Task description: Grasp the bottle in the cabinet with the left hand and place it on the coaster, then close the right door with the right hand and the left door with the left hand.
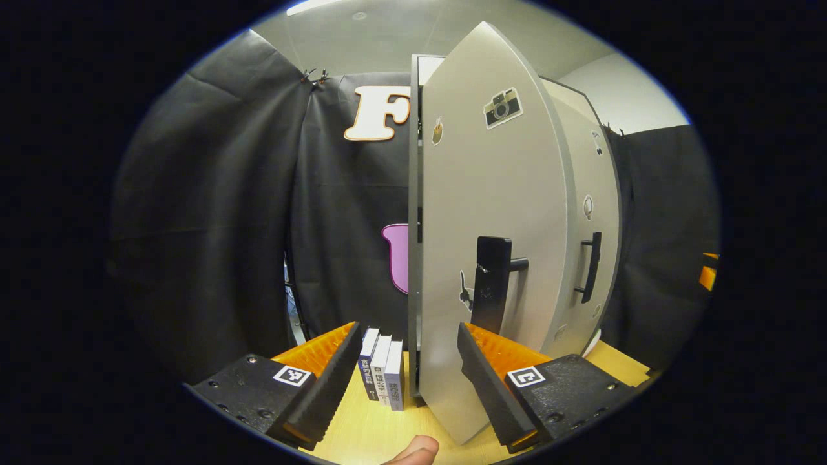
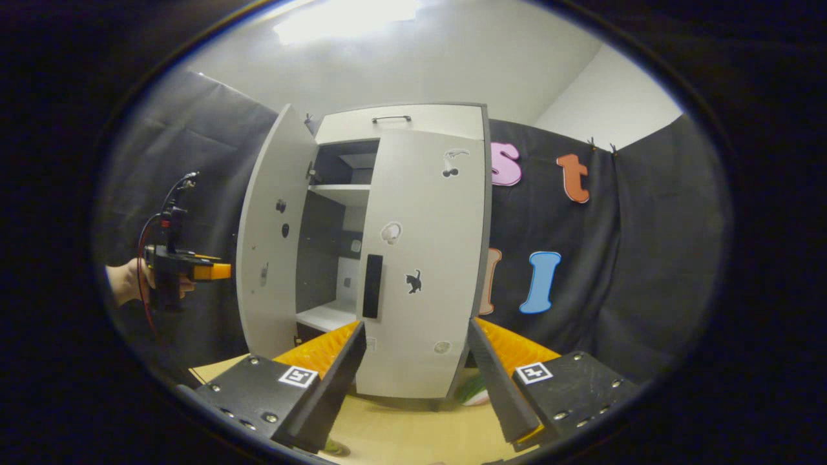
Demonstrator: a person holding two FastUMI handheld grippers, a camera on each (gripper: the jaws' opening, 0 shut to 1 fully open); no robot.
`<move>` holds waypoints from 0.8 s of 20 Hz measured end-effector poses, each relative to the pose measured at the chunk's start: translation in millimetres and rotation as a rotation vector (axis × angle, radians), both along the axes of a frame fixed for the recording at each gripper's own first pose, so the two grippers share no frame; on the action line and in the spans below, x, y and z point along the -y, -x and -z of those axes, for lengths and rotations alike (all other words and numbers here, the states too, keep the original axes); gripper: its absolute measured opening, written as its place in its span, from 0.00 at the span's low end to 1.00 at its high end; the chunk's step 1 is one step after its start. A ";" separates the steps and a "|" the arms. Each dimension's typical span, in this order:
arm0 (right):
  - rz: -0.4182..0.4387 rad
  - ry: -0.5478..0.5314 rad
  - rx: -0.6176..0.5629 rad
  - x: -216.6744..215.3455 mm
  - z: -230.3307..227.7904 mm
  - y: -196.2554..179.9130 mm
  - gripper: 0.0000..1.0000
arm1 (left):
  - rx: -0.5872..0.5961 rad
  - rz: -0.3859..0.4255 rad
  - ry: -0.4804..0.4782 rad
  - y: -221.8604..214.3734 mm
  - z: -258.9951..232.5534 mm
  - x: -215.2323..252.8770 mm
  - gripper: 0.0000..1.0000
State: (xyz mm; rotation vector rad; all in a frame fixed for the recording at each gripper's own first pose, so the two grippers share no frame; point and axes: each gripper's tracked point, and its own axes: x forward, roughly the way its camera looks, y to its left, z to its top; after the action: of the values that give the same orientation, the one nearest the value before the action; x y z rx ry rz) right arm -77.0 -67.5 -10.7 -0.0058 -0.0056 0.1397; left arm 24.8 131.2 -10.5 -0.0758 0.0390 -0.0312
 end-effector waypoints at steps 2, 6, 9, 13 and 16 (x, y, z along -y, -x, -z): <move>-0.016 -0.011 0.000 -4.2 1.8 -1.1 0.95 | -0.006 0.014 0.001 -2.5 -0.5 9.1 0.95; -0.036 -0.007 -0.012 -9.6 8.2 -3.7 0.95 | -0.005 0.034 0.006 -9.8 -5.5 28.1 0.95; -0.034 -0.003 -0.020 -7.1 10.9 -5.2 0.95 | 0.005 0.049 -0.011 -15.3 -10.1 41.8 0.95; -0.024 -0.025 -0.020 -1.4 11.6 -3.9 0.95 | 0.020 0.096 -0.013 -23.8 -17.3 67.2 0.95; 0.001 -0.028 -0.034 2.1 15.9 -2.8 0.96 | 0.024 0.119 -0.015 -29.8 -19.9 87.5 0.95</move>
State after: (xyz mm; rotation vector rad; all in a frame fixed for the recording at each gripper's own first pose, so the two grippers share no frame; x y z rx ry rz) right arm -74.2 -69.7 -26.6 0.0248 0.0268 0.1388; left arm 54.5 43.6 9.4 -0.0582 0.0196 -0.1509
